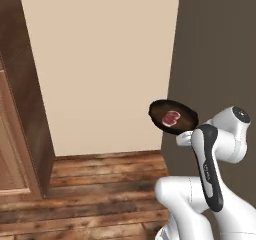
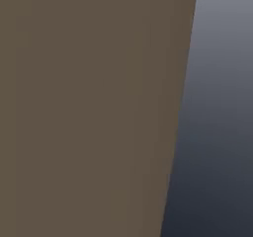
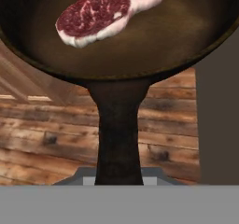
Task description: Pick up the pan with the steak in it and place it on the dining table. Then place the steak on the plate.
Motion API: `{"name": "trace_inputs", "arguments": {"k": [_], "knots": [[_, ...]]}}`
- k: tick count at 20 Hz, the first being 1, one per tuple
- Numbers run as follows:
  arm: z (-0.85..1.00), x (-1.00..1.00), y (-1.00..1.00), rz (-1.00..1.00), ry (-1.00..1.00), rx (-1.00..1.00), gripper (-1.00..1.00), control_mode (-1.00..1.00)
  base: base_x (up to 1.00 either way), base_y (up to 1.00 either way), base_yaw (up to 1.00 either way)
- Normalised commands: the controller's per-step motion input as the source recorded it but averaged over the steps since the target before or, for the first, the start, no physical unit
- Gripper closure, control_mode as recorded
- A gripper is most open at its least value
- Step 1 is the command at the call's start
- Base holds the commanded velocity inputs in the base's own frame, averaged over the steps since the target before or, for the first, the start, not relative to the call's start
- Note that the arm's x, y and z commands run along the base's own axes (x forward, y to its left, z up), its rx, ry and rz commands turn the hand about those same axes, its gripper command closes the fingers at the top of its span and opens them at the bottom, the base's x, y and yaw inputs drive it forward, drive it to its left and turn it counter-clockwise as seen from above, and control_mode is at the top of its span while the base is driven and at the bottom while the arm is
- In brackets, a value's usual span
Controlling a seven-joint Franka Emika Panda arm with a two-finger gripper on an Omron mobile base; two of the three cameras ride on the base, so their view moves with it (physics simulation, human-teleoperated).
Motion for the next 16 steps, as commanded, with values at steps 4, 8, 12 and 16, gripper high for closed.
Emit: {"name": "trace_inputs", "arguments": {"k": [4, 8, 12, 16], "knots": [[0.0, 0.0, 0.0, 0.0, 0.0, 0.0, 1.0, 1.0, -0.05, 0.0, 0.45], [0.0, 0.0, 0.0, 0.0, 0.0, 0.0, 1.0, 1.0, -0.06, 0.0, 0.45], [0.0, 0.0, 0.0, 0.0, 0.0, 0.0, 1.0, 1.0, -0.04, 0.0, 0.46], [0.0, 0.0, 0.0, 0.0, 0.0, 0.0, 1.0, 1.0, -0.04, 0.0, 0.46]]}}
